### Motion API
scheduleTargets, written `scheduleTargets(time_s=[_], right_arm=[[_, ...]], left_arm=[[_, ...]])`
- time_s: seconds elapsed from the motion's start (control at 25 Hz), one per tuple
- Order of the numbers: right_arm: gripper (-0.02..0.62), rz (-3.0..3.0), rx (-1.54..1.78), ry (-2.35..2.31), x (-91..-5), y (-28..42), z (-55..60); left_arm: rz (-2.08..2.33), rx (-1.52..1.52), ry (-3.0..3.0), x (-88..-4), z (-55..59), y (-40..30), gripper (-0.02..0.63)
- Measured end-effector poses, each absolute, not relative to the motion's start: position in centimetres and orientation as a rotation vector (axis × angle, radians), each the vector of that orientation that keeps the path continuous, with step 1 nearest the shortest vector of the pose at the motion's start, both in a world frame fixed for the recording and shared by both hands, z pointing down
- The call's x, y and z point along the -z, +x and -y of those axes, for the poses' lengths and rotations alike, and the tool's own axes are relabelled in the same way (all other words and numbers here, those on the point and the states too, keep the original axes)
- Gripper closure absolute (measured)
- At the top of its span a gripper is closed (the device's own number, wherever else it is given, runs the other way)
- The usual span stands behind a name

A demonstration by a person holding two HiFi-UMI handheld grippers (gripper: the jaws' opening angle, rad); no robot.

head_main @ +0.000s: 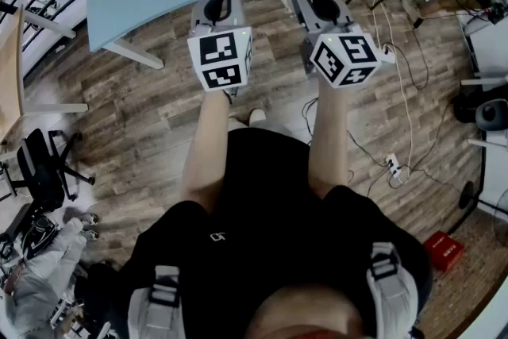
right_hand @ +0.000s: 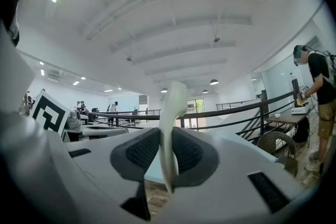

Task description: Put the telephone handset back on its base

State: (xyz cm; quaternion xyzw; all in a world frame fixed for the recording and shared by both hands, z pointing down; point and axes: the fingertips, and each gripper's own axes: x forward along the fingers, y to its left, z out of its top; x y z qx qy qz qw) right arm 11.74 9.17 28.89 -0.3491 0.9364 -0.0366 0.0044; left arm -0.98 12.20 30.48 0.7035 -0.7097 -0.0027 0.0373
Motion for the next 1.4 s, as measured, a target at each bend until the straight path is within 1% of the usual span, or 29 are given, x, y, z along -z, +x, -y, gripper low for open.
scheduleTargets(time_s=[0.28, 0.6, 0.76, 0.92, 1.2, 1.4], right_arm=[[0.52, -2.963, 0.088, -1.145, -29.8, 12.1, -8.0], [0.52, -2.944, 0.169, -1.149, -30.2, 13.4, -5.0], [0.52, -2.91, 0.301, -1.089, -30.1, 14.9, -3.7], [0.522, -2.896, 0.387, -1.08, -31.0, 16.0, -2.1], [0.522, -2.891, 0.434, -1.048, -31.9, 15.0, 0.0], [0.522, -2.873, 0.492, -1.08, -33.7, 13.4, 3.5]], left_arm=[[2.19, -0.007, 2.147, -30.7, -11.6, -0.6, 0.607], [2.222, -0.003, 2.111, -30.9, -10.0, -0.7, 0.607], [2.238, 0.055, 2.129, -29.7, -9.0, 1.1, 0.607], [2.219, 0.042, 2.176, -29.5, -8.3, 3.1, 0.607], [2.256, 0.032, 2.122, -30.2, -6.8, 1.2, 0.607], [2.239, 0.023, 2.123, -31.4, -3.5, -0.6, 0.607]])
